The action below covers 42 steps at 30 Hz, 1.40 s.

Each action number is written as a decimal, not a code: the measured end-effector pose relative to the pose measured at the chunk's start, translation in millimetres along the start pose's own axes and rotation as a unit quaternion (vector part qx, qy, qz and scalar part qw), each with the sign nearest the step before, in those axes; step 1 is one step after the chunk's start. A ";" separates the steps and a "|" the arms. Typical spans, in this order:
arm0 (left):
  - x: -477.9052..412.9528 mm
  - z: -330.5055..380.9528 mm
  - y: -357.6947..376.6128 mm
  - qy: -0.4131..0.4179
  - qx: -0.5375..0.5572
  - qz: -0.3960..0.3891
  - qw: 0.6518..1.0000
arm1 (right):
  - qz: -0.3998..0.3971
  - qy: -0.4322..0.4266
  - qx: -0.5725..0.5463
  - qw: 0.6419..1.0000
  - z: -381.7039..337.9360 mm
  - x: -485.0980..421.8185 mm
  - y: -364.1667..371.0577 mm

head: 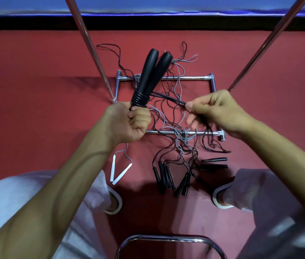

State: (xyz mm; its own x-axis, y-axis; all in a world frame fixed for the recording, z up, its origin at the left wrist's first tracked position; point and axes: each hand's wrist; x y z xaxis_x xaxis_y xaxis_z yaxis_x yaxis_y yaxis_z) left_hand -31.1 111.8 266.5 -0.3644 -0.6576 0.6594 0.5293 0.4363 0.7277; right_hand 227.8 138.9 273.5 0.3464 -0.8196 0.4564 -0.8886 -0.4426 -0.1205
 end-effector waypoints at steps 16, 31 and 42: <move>-4.4 -3.4 -4.4 0.006 0.032 0.048 0.998 | 0.165 -0.231 0.425 0.860 20.0 -7.2 7.6; -23.9 -30.4 -3.4 0.149 -0.045 0.128 0.980 | -0.106 0.037 0.079 0.991 6.9 4.3 34.7; -24.0 -46.0 7.5 0.511 -0.651 0.313 0.465 | -0.168 0.106 -0.124 0.972 3.6 8.1 25.9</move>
State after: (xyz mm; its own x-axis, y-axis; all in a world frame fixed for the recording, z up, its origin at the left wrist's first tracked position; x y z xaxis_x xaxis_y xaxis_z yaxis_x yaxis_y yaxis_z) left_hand 16.9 102.6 247.4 0.3764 -0.8913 -0.2529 0.5444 0.4337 -0.7181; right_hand 208.7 119.5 270.8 0.5830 -0.5382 0.6086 -0.7903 -0.5496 0.2710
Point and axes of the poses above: each hand's wrist, its own x-axis away from the middle knuckle, its own y-axis out of the palm, z = x × y, and after that the axes turned 9 degrees about y, right-handed
